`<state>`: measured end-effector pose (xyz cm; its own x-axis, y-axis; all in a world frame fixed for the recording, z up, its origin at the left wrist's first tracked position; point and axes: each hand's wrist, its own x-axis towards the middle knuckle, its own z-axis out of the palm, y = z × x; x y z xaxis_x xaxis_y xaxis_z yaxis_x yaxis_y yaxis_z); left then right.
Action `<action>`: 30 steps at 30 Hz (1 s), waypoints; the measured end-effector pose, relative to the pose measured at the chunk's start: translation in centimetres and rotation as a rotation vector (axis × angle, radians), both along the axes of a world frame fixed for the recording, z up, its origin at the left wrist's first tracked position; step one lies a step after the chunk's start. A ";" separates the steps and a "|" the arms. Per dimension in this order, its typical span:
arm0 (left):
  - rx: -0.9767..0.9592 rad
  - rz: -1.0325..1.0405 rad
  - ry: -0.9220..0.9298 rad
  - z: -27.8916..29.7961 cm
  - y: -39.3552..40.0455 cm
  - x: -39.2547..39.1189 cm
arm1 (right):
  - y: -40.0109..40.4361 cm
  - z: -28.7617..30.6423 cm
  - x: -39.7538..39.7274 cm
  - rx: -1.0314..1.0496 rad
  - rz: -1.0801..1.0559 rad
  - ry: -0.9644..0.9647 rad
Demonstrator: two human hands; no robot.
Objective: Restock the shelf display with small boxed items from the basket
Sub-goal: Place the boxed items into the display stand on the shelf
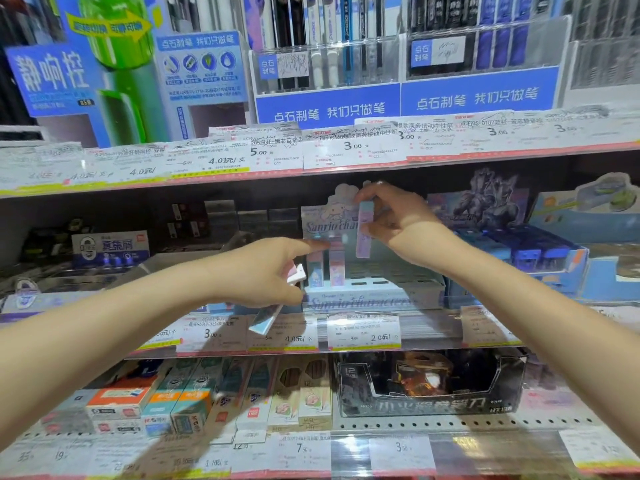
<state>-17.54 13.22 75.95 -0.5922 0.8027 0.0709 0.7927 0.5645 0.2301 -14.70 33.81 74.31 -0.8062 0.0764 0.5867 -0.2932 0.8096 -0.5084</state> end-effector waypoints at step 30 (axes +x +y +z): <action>-0.124 0.009 -0.111 0.3 -0.7 -2.3 | -0.6 -2.6 -0.9 0.167 -0.204 0.184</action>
<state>-19.80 12.56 76.30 -0.5977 0.7962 -0.0944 0.7614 0.6005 0.2443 -15.62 33.20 71.70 -0.6632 0.1158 0.7395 -0.1916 0.9288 -0.3172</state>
